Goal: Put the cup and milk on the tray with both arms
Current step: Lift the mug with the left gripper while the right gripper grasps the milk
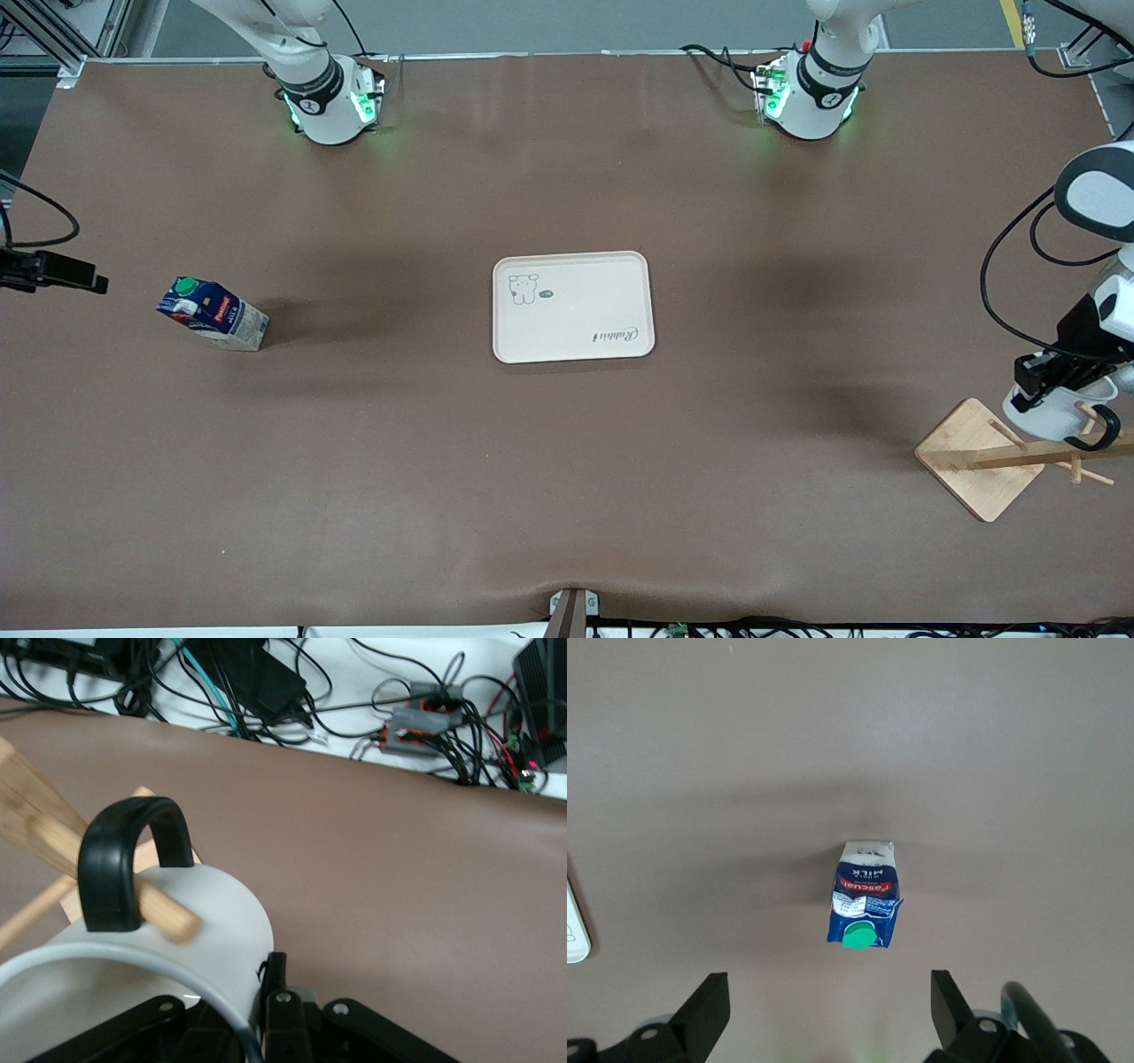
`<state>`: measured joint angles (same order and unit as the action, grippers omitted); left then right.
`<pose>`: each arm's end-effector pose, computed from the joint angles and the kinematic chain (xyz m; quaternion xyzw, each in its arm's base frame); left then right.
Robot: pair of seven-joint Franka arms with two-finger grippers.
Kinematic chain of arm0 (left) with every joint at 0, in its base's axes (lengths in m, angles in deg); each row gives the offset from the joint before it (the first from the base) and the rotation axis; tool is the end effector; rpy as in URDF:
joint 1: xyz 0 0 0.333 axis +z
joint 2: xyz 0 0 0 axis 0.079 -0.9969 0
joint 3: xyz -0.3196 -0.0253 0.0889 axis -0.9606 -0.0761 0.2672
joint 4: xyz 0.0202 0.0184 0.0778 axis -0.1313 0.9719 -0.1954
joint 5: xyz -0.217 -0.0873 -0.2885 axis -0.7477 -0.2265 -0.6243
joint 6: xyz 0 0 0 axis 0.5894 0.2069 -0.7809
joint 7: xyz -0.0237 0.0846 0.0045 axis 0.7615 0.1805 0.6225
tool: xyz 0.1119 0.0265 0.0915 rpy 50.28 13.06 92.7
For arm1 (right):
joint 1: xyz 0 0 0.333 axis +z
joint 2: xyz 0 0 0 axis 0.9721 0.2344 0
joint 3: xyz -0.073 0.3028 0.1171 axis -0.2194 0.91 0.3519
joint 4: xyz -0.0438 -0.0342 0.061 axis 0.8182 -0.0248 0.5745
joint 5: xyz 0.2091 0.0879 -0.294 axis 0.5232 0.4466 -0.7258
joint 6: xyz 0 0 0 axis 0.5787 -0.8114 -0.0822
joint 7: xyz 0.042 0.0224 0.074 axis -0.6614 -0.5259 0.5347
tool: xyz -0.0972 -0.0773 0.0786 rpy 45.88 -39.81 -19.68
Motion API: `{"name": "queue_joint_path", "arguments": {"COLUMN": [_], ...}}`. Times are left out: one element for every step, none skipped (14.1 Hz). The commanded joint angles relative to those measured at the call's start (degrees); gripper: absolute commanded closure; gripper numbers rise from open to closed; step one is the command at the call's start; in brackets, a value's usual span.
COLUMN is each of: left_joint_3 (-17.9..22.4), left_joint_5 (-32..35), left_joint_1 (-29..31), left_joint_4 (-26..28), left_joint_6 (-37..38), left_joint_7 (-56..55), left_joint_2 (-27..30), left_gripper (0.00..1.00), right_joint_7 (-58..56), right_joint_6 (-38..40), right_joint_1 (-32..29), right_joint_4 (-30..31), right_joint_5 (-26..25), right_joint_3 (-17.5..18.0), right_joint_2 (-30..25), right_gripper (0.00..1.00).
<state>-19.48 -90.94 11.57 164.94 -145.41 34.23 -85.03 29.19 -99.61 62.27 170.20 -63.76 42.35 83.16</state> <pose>0.6279 0.0902 0.4345 0.9719 0.0555 0.2128 0.0835 0.5777 -0.1040 0.5201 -0.9951 0.0325 0.0912 0.0196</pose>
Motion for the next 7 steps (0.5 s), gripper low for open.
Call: {"name": "queue_joint_path", "arguments": {"left_joint_3": [-1.71, -1.79, -2.23, -3.10, -3.90, -4.86, -6.61], "left_joint_5": [-0.60, -0.60, -0.52, -0.43, -0.17, 1.05, 2.72], "left_joint_1": [0.07, -0.02, -0.02, -0.02, -0.02, -0.02, -0.02], "left_joint_4": [0.36, 0.36, 0.18, 0.09, -0.08, -0.17, -0.34], "left_joint_6": [7.54, 9.83, 12.12, 14.05, 15.47, 16.52, 17.06], "left_joint_7": [0.19, -0.51, -1.65, -3.23, -4.90, -6.74, -9.37], "left_joint_2": [3.92, 5.06, 6.03, 6.82, 7.09, 7.18, 7.10], "left_gripper": [1.00, 1.00, 1.00, 1.00, 1.00, 1.00, 1.00], "right_joint_7": [0.95, 0.95, 0.87, 1.21, 2.17, 4.18, 5.25], "right_joint_6": [-0.46, -0.38, -0.38, -0.03, 0.67, 1.29, 1.03], "right_joint_1": [-2.97, -3.93, -5.07, -5.17, -4.82, -4.73, -4.29], "right_joint_4": [-0.10, -0.10, -0.01, 0.08, 1.03, 3.22, 5.85], "right_joint_5": [2.28, 4.21, 4.57, 4.23, 3.62, 3.79, 3.79], "right_joint_3": [0.26, 0.17, 0.17, 0.08, -0.01, 0.17, 0.08], "right_joint_2": [4.50, 5.74, 6.53, 7.15, 7.68, 7.60, 6.90], "right_gripper": [0.00, 0.00, 0.00, 0.00, 0.00, 0.00, 0.00]}}
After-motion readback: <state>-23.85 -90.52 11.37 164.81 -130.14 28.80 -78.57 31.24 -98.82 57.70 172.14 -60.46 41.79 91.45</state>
